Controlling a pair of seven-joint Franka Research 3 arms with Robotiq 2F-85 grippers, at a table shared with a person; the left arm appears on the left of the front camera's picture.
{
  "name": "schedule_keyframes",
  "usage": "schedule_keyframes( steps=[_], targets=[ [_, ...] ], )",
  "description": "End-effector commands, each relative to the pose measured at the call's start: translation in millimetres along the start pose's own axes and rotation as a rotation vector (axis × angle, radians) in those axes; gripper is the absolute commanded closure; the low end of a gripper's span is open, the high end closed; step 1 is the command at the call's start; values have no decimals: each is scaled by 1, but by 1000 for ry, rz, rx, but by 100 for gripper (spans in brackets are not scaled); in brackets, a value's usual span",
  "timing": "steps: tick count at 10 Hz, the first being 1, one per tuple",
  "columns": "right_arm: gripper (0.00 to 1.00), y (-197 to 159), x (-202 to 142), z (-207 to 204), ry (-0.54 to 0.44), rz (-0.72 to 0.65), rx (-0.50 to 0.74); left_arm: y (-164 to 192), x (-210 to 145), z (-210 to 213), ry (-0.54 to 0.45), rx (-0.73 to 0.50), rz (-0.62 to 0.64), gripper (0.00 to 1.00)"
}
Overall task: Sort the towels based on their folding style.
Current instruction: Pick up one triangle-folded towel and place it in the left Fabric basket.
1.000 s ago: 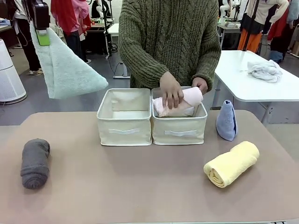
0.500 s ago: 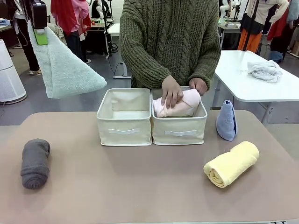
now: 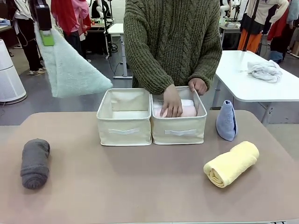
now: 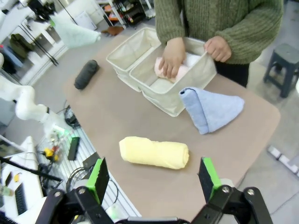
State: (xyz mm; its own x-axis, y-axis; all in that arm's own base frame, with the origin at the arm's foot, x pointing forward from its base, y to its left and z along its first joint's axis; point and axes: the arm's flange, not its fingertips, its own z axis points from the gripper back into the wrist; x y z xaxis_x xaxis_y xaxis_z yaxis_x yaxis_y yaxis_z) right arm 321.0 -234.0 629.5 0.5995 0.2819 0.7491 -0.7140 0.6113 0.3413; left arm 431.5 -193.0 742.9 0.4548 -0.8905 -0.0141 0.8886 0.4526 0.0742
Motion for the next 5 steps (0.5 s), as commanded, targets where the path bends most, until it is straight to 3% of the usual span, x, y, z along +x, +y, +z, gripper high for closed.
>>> schedule_keyframes(
  steps=[1, 3, 5],
  targets=[
    [0, -1, -1, 0, -13, 16, 12, 4, 12, 2, -44, 38, -376, 85],
    [0, -1, -1, 0, -13, 16, 12, 12, 23, 5, -28, 51, -596, 85],
    [0, -1, -1, 0, -13, 16, 12, 8, 13, 6, -47, 55, -651, 85]
  ],
)
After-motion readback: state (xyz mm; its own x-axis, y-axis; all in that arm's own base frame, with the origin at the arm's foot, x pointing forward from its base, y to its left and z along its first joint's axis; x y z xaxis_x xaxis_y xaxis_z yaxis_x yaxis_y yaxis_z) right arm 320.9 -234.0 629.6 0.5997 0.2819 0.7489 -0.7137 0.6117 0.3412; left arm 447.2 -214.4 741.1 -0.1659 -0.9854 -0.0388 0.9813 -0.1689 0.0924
